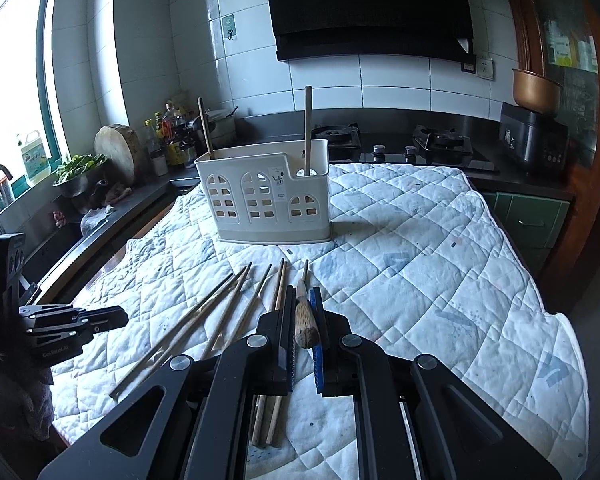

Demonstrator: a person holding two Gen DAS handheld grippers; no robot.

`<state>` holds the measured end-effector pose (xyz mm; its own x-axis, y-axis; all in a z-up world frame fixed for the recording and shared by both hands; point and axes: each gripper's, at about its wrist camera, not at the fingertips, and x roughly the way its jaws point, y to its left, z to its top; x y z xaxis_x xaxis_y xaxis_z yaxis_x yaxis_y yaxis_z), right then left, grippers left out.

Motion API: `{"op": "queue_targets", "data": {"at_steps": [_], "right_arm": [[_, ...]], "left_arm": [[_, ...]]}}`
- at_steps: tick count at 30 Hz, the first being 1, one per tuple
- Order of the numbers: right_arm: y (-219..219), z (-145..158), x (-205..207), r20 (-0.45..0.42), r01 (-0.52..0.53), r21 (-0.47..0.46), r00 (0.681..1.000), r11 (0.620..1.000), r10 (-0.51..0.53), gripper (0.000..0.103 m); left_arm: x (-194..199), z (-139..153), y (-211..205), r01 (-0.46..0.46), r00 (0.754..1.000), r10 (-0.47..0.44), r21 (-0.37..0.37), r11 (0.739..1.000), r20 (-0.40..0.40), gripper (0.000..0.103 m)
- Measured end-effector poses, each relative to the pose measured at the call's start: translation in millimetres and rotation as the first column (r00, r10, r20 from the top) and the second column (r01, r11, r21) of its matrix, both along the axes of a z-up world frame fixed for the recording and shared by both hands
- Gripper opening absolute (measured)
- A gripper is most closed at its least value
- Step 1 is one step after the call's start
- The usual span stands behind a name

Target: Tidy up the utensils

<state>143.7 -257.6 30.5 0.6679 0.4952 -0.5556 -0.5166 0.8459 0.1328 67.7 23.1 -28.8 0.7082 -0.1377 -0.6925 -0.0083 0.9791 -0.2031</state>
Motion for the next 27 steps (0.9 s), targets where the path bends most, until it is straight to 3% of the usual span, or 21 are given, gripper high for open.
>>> {"op": "queue_targets", "data": {"at_steps": [4, 6, 7, 9, 13, 17, 22, 27], "right_arm": [[0.1, -2.2, -0.1, -0.006, 0.0, 0.0, 1.0, 1.0, 0.0, 0.007], [0.8, -3.1, -1.1, -0.008, -0.001, -0.001, 1.0, 1.0, 0.001, 0.007], [1.0, -3.4, -1.4, -0.008, -0.002, -0.003, 1.0, 1.0, 0.002, 0.007], [1.1, -3.3, -1.5, -0.007, -0.002, -0.004, 1.0, 1.0, 0.002, 0.007], [1.5, -3.5, -1.7, -0.007, 0.0, -0.002, 1.0, 1.0, 0.0, 0.007], [1.6, -3.0, -1.7, -0.007, -0.002, -0.003, 1.0, 1.0, 0.002, 0.007], [3.1, -1.5, -0.5, -0.009, -0.004, -0.001, 1.0, 1.0, 0.004, 0.007], [3.7, 1.5, 0.6, -0.003, -0.004, 0.003, 1.0, 1.0, 0.004, 0.007]], "left_arm": [[-2.4, -22.0, -0.2, 0.01, 0.997, -0.011, -0.013, 1.0, -0.074, 0.009], [-3.2, -33.2, -0.5, 0.002, 0.994, -0.003, -0.016, 1.0, -0.105, 0.02], [-4.2, -37.7, -0.9, -0.005, 0.993, 0.004, -0.011, 1.0, -0.114, 0.033], [-5.7, -44.3, -0.9, -0.01, 0.992, 0.008, -0.013, 1.0, -0.124, 0.034], [-7.4, -50.5, -1.5, -0.012, 0.992, 0.01, -0.017, 1.0, -0.125, 0.033], [-6.1, -53.8, -1.2, -0.03, 0.99, 0.029, -0.003, 1.0, -0.14, 0.015], [-5.6, -52.6, -6.4, -0.041, 0.989, 0.048, 0.052, 0.998, -0.138, 0.008], [-6.3, -37.0, 0.6, -0.051, 0.994, 0.053, 0.021, 0.998, -0.098, 0.005]]}}
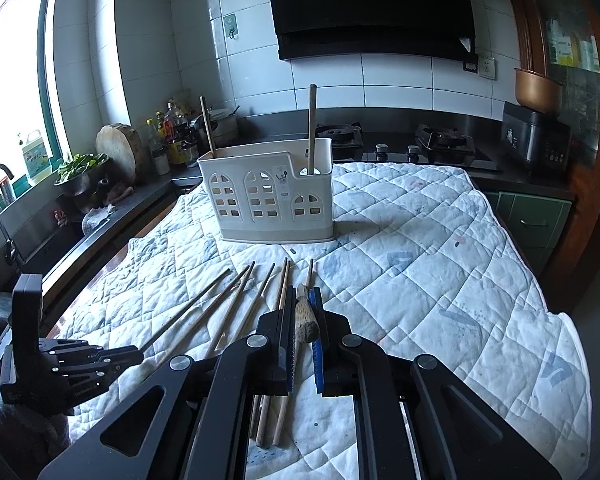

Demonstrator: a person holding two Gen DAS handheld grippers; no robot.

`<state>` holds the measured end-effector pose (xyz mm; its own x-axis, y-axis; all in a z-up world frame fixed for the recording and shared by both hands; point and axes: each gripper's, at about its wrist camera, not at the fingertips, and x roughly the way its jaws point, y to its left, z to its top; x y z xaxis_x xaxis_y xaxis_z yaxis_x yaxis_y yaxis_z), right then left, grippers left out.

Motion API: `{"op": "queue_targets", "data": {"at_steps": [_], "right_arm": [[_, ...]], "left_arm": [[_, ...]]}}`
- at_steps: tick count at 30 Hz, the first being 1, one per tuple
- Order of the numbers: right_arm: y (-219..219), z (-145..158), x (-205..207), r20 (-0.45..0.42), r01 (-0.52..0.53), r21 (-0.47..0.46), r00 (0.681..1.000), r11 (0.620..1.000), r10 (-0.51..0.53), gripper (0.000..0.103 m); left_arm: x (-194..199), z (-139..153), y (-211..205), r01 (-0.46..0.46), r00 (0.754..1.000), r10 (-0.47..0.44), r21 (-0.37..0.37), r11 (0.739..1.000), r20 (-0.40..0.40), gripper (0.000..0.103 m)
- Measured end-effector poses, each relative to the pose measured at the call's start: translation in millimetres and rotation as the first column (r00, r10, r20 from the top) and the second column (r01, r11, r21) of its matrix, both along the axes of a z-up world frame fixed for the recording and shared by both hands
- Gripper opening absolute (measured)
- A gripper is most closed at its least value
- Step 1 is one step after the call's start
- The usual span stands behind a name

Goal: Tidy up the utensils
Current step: 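Carry both chopsticks over the holder and open both tools to drop them in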

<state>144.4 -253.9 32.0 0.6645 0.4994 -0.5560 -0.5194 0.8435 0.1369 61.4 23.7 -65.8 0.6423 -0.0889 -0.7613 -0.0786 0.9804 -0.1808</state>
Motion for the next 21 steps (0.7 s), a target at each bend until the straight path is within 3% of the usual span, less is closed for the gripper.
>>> {"op": "queue_targets", "data": {"at_steps": [9, 21], "right_arm": [[6.5, 7.6, 3.6, 0.01, -0.015, 0.011, 1.0, 1.0, 0.015, 0.007], [25.2, 57.4, 24.9, 0.061, -0.075, -0.018, 0.995, 0.997, 0.076, 0.007]], "left_arm": [[3.2, 48.3, 7.9, 0.004, 0.99, -0.002, -0.014, 1.0, 0.144, 0.005], [33.3, 90.2, 17.9, 0.049, 0.979, -0.048, 0.003, 0.999, 0.197, 0.005]]}}
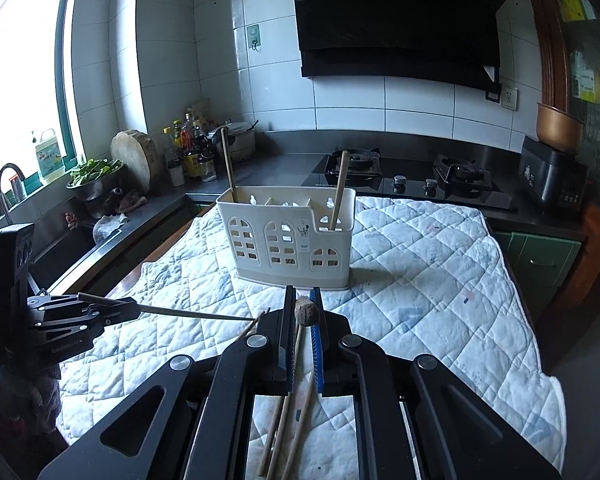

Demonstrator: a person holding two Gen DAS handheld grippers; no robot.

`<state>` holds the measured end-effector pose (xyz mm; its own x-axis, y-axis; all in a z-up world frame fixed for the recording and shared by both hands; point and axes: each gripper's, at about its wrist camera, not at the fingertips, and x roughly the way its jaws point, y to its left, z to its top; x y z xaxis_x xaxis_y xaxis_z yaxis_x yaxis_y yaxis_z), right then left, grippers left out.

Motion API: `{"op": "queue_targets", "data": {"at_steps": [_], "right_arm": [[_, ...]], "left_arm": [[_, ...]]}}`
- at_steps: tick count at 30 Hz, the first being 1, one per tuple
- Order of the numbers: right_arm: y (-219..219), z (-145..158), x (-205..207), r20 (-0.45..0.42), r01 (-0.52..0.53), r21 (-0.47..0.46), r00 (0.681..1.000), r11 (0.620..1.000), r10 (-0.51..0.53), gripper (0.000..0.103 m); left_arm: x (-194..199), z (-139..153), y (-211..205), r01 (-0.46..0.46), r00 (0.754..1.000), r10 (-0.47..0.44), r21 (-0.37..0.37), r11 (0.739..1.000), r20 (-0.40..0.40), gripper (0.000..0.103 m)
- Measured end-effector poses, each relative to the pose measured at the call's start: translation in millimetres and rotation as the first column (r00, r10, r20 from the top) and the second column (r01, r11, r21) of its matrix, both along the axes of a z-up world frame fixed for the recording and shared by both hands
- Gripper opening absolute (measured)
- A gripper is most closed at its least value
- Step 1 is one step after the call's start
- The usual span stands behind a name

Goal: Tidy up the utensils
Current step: 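Carry both chopsticks over the holder and open both tools to drop them in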

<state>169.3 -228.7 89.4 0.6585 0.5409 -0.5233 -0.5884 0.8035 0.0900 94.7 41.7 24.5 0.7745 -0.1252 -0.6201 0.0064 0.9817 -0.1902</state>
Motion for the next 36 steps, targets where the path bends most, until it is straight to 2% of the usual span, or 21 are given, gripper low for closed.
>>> {"op": "queue_targets", "data": {"at_steps": [8, 14, 18, 24, 28, 33, 36], "right_arm": [[16.7, 60.5, 25.4, 0.045, -0.05, -0.032, 0.998, 0.998, 0.052, 0.007], [25.0, 95.9, 44.4, 0.056, -0.057, -0.067, 0.997, 0.996, 0.061, 0.007], [32.6, 104.2, 63.3, 0.022, -0.045, -0.101, 0.999, 0.994, 0.047, 0.007], [54.8, 93.5, 92.6, -0.053, -0.052, -0.174, 0.998, 0.983, 0.043, 0.007], [67.8, 80.3, 106.6, -0.087, -0.06, -0.219, 0.995, 0.974, 0.042, 0.007], [80.4, 60.4, 121.6, -0.125, -0.07, -0.258, 0.991, 0.964, 0.038, 0.007], [83.2, 50.8, 128.0, -0.137, -0.069, -0.264, 0.99, 0.962, 0.033, 0.007]], "left_arm": [[31.8, 43.6, 15.7, 0.014, 0.999, -0.014, 0.016, 1.0, 0.04, 0.005], [45.8, 86.1, 23.8, 0.014, 0.994, -0.017, 0.032, 0.999, 0.112, 0.005], [53.7, 125.7, 31.1, -0.014, 0.979, 0.005, 0.042, 0.999, 0.201, 0.005], [76.7, 169.9, 35.5, -0.089, 0.948, 0.058, 0.088, 0.992, 0.312, 0.005], [100.8, 172.0, 40.7, -0.125, 0.947, 0.089, 0.096, 0.988, 0.309, 0.005], [128.9, 151.0, 51.7, -0.124, 0.963, 0.109, 0.048, 0.991, 0.246, 0.005], [140.9, 132.4, 53.5, -0.111, 0.975, 0.099, 0.048, 0.993, 0.197, 0.005]]}}
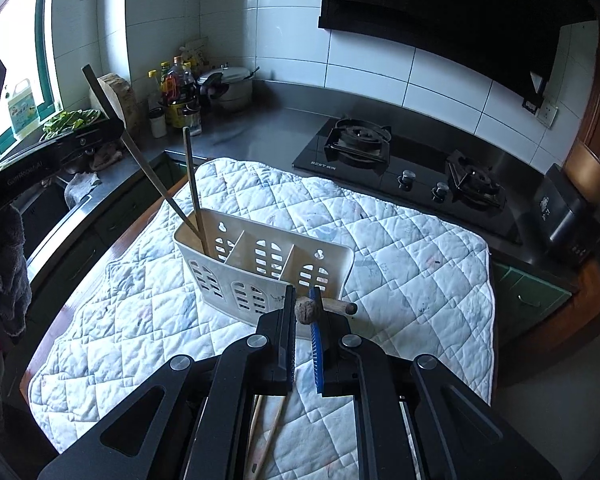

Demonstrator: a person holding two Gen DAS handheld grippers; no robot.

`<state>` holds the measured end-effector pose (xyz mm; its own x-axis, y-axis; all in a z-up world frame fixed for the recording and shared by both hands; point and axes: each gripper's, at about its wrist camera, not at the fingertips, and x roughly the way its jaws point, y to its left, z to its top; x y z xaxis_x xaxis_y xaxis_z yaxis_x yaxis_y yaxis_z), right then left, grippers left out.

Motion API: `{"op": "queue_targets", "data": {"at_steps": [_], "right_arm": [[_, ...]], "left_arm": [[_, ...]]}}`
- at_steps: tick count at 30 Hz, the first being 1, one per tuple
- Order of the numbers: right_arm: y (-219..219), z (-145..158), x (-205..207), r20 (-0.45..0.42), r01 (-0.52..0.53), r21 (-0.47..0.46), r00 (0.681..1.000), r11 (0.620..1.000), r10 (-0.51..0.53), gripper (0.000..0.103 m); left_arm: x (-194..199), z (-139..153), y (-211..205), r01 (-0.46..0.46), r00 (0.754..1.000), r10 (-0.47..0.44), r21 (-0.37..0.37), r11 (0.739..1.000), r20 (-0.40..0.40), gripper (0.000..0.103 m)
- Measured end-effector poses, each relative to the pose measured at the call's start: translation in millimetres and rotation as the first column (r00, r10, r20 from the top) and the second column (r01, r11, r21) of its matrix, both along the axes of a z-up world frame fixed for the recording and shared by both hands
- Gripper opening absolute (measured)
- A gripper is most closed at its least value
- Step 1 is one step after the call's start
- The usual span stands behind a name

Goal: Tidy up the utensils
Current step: 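Carry both chopsticks over the holder and open both tools to drop them in, then move both tools back down toward the remaining chopsticks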

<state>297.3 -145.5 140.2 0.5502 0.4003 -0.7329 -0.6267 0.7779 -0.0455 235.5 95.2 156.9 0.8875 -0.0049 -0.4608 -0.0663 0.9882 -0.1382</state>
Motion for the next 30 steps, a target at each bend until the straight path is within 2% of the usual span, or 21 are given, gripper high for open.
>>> {"op": "queue_targets", "data": {"at_steps": [3, 6, 9, 14, 15, 17, 18, 21, 25, 30], "right_arm": [[-0.6, -6.0, 2.2, -0.004, 0.003, 0.015, 1.0, 1.0, -0.003, 0.008], [-4.5, -5.3, 1.7, 0.01, 0.018, 0.034, 1.0, 0.999, -0.018, 0.015], [-12.5, 0.8, -4.2, 0.038, 0.034, 0.061, 0.999, 0.998, -0.036, 0.021], [-28.4, 14.1, -35.2, 0.114, 0.041, 0.103, 0.992, 0.994, -0.053, 0.022], [-30.9, 14.8, -43.6, 0.127, 0.036, 0.105, 0.991, 0.994, -0.049, 0.022], [-36.0, 12.4, -60.0, 0.145, 0.022, 0.109, 0.989, 0.994, -0.037, 0.022], [-37.9, 9.2, -68.0, 0.148, 0.014, 0.108, 0.989, 0.994, -0.03, 0.022], [-42.2, -6.0, -90.5, 0.144, -0.001, 0.099, 0.989, 0.995, -0.013, 0.022], [-46.2, -34.9, -117.7, 0.124, -0.009, 0.081, 0.992, 0.997, -0.001, 0.022], [-55.6, -73.5, -140.3, 0.071, 0.015, 0.079, 0.997, 0.997, -0.02, 0.022]], "left_arm": [[7.7, -18.2, -0.6, 0.015, 0.999, -0.015, 0.004, 1.0, -0.052, 0.005], [8.7, -26.4, 0.9, 0.016, 0.997, -0.016, 0.002, 1.0, -0.072, 0.008], [2.9, -24.8, 0.1, 0.02, 0.997, -0.02, 0.005, 1.0, -0.074, 0.009], [-23.3, -18.1, -8.4, 0.032, 0.998, -0.031, 0.023, 0.999, -0.057, 0.011], [-29.9, -18.0, -11.4, 0.035, 0.998, -0.033, 0.032, 0.999, -0.056, 0.012], [-45.1, -21.2, -17.1, 0.042, 0.997, -0.039, 0.044, 0.998, -0.06, 0.029], [-51.7, -24.2, -21.0, 0.052, 0.997, -0.049, 0.049, 0.997, -0.066, 0.03], [-73.1, -42.2, -34.2, 0.082, 0.992, -0.074, 0.073, 0.994, -0.106, 0.03], [-99.4, -79.3, -50.3, 0.134, 0.975, -0.123, 0.05, 0.99, -0.184, 0.03], [-126.2, -137.3, -74.2, 0.198, 0.935, -0.184, 0.018, 0.98, -0.305, 0.03]]}}
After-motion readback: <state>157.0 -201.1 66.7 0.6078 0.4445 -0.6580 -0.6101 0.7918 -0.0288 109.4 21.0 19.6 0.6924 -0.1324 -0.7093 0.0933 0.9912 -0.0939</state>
